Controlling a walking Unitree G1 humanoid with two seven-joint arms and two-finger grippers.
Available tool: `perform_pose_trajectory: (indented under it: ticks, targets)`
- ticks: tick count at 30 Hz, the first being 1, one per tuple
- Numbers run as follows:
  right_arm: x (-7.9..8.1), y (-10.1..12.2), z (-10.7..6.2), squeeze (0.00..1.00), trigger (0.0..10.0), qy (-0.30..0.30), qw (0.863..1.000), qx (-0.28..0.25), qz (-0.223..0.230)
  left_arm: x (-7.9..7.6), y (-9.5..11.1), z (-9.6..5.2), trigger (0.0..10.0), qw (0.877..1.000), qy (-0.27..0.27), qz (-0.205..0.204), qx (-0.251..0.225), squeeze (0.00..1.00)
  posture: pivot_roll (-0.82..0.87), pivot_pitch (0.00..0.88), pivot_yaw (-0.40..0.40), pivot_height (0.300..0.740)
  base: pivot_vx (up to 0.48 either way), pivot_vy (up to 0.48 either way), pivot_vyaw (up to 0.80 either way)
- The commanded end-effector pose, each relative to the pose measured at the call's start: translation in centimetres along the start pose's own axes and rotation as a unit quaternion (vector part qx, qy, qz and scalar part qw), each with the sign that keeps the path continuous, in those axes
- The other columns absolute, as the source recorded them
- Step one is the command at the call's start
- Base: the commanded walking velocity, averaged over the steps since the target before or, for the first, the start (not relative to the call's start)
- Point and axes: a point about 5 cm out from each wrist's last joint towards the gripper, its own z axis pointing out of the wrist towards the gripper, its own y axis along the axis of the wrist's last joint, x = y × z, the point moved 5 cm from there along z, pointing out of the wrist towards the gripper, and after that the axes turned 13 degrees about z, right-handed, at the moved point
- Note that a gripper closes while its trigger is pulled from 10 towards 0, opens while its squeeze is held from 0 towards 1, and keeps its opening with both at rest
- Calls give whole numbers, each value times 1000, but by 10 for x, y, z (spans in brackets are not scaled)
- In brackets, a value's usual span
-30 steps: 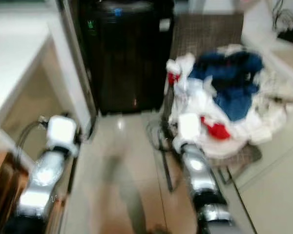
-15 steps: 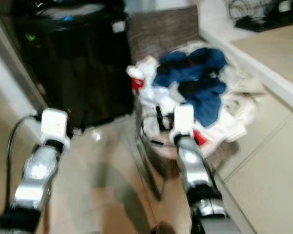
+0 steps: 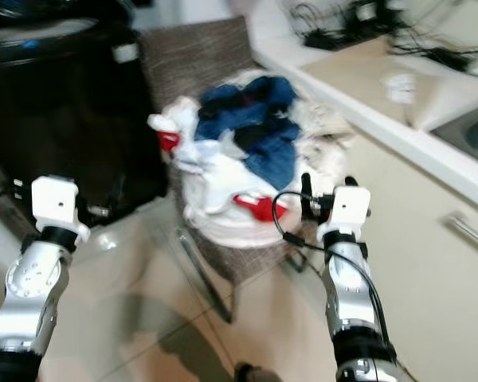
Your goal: Clothes washing
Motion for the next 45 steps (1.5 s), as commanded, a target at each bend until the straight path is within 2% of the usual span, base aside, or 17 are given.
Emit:
perform_pose_trajectory:
  ticks: [1,2,3,4,5,15,19,21,24,26,30,31,32,38,41,45]
  targets:
    - [0,2,3,0,10000,-7,1000,0,7,-4,3,5,10000,1000,-10,7,-2,0,-104,0,-2,740,0,0,-719]
    - [1,0,3,0,10000,-9,1000,3,9,-4,3,7,10000,1000,-11,8,-1,0,-104,0,-2,740,0,0,-719]
    - [10,-6,6,0,10000,5,1000,20,21,-9,0,8,10000,1000,-20,10,6,0,-115,0,7,740,0,0,-644]
    - [10,-6,6,0,10000,5,1000,20,21,-9,0,8,10000,1000,-20,10,6,0,-115,0,7,740,0,0,-644]
    - [18,-8,8,0,10000,18,999,27,22,-13,-2,8,10000,1000,-28,9,10,0,-115,0,7,740,0,0,0]
    - [37,-10,11,0,10000,52,998,35,13,-13,-4,11,10000,1000,-8,-1,22,0,-118,0,8,740,0,0,0]
    - [37,-10,12,0,10000,51,998,35,13,-13,-4,12,10000,1000,-5,1,21,0,-117,0,8,740,0,0,0]
    - [36,-10,13,0,10000,51,998,37,11,-10,0,13,10000,999,5,-31,14,0,-118,0,8,740,330,141,0]
    - [37,-7,14,0,10000,53,998,31,7,-10,3,14,10000,1000,10,-27,8,0,-118,0,8,740,404,187,0]
    - [36,13,16,0,10000,45,999,-19,-26,-13,14,18,10000,1000,6,-20,-14,0,-118,0,8,740,442,0,0]
    - [34,23,18,0,10000,37,998,-40,-39,-13,20,20,10000,1000,1,-17,-24,0,-123,0,11,740,444,0,0]
    - [28,41,19,0,10000,22,996,-71,-50,-14,30,25,10000,999,-8,-11,-44,0,-123,0,11,740,442,0,0]
    - [26,46,20,0,10000,15,995,-80,-53,-15,35,27,10000,998,-13,-8,-53,0,-131,0,16,740,454,0,0]
    - [22,37,17,0,10000,13,998,-59,-35,-12,50,39,10000,997,-16,-11,-73,0,-160,0,36,740,462,0,0]
    - [26,38,13,0,10000,16,997,-62,-35,-11,51,42,10000,997,-16,-15,-75,0,-170,0,43,740,460,0,0]
    - [20,41,8,0,10000,5,997,-67,-41,-12,58,46,10000,996,-27,-11,-87,0,-183,0,52,740,448,0,0]
